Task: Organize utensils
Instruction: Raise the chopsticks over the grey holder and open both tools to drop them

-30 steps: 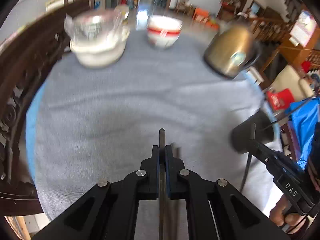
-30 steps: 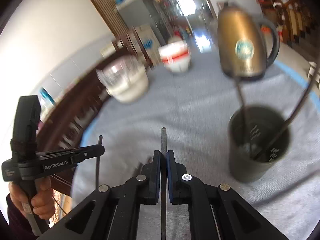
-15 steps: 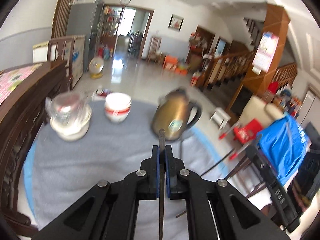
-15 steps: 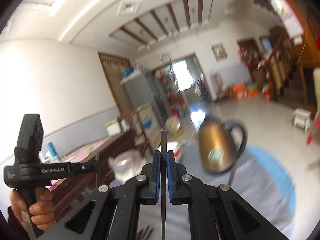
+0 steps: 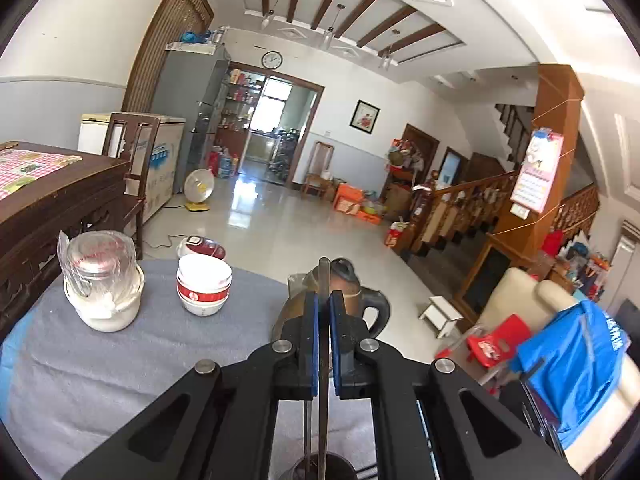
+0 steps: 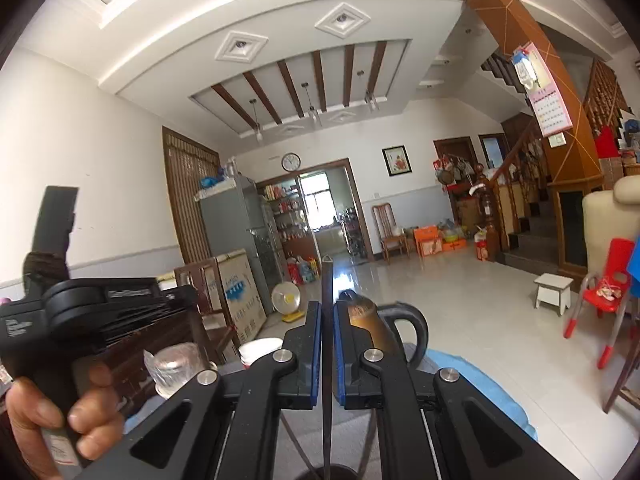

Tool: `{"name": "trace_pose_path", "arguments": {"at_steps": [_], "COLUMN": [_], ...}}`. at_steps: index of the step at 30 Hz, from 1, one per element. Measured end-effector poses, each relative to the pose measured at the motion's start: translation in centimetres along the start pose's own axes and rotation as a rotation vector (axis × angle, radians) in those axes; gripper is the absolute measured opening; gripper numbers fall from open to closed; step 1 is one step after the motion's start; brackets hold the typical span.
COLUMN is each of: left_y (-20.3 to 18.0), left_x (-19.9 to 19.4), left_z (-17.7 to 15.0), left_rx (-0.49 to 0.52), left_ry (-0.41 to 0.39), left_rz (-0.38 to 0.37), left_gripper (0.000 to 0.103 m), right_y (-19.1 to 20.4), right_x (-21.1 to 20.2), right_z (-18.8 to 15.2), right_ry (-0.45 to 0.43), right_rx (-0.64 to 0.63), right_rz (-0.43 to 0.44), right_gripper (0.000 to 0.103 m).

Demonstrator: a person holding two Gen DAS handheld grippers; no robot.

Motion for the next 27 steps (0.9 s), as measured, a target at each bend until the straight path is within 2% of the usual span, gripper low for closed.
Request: {"name": "trace_pose_path", "arguments": {"at_steps": [3, 9, 14, 19, 20, 21, 22, 24, 25, 26, 27], "left_y": [-0.4, -1.0, -0.5, 0.4, 0.5, 0.7, 0.9, 1.8, 2.2, 2.9, 3.4], "left_x": [1.9, 4.0, 4.8, 3.3, 2.7, 2.0, 1.5, -0.5, -1.3, -2.2, -2.7], "left_z": [-1.5, -4.0, -6.7, -8.7, -9.0, -9.2, -9.4, -9.6, -9.7, -9.9, -10.2], "left_rx": [0.01, 0.047, 0.09, 0.154, 0.168, 0.189, 0.204, 0.235, 0.247, 0.265, 0.278], "left_ry": [-0.012, -0.029, 0.029, 0.092, 0.1, 0.111, 0.118, 0.104, 0.1, 0.105, 0.115], "left_rz": [0.045, 0.083, 0.095, 0.119, 0.115, 0.113, 0.117, 0.132, 0.141, 0.16, 0.176], "left_gripper": [0.005, 0.005, 0.005, 0.008, 0.01, 0.023, 0.04, 0.055, 0.057, 0.058, 0.062], "right_y": [-0.3, -1.4, -3.0, -4.0, -4.3, -4.6, -4.8, -5.1, -5.2, -5.3, -5.2], "right_x": [0.8, 1.4, 1.0, 0.4, 0.2, -0.2, -0.6, -1.5, -2.0, -2.7, -3.2], "right_z": [-1.4, -3.8, -5.5, -6.7, -6.8, -7.0, -6.9, -6.8, -6.6, -6.4, -6.2], "right_ry": [0.027, 0.08, 0.148, 0.223, 0.238, 0.243, 0.247, 0.241, 0.235, 0.224, 0.215], "right_rx": [0.0, -0.004, 0.028, 0.085, 0.103, 0.118, 0.135, 0.15, 0.153, 0.159, 0.165], "right_rz": [-0.006, -0.002, 0.021, 0.051, 0.054, 0.059, 0.069, 0.074, 0.075, 0.078, 0.08], "right_gripper": [0.007, 0.006, 0.007, 0.009, 0.009, 0.01, 0.011, 0.022, 0.028, 0.045, 0.069]}}
Point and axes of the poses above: each gripper's, at about its wrist camera, not at the fingertips, and x roughly the way its jaws point, y to its left, z to its top, the point moved 9 cm from there along x, roughly the way its jaws point, and after that the axes turned 5 degrees about y, right-handed, at the moved point
